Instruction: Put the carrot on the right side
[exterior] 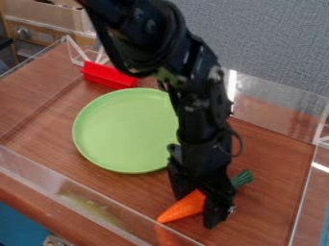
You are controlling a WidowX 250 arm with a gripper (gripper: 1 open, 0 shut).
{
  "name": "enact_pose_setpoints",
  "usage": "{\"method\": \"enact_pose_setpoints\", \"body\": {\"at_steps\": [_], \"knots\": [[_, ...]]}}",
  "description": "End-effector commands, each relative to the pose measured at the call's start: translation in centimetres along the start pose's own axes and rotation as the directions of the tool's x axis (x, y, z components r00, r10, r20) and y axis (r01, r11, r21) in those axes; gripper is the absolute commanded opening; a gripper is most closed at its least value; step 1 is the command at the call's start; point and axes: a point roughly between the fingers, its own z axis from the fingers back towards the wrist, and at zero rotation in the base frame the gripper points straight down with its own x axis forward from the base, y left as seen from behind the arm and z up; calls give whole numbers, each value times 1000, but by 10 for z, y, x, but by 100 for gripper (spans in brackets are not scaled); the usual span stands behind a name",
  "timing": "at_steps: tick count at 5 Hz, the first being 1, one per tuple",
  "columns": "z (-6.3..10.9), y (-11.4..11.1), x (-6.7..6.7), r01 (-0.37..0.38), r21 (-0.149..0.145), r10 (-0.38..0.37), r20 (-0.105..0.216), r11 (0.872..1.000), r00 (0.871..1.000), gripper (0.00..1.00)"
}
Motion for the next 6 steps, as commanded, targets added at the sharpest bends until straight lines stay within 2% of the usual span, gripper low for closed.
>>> {"method": "enact_pose_setpoints", "body": {"at_steps": [1, 2, 3, 4, 6], "knots": [[29, 4, 2, -42, 24, 40, 79, 999, 996, 100], [53, 10, -5, -91, 44, 85, 125, 995, 989, 100], [61, 26, -13, -145, 50, 137, 135, 988, 981, 100], [50, 25, -7, -146, 42, 140, 118, 988, 983, 100], [45, 31, -2, -164, 35, 159, 111, 986, 981, 100]]}}
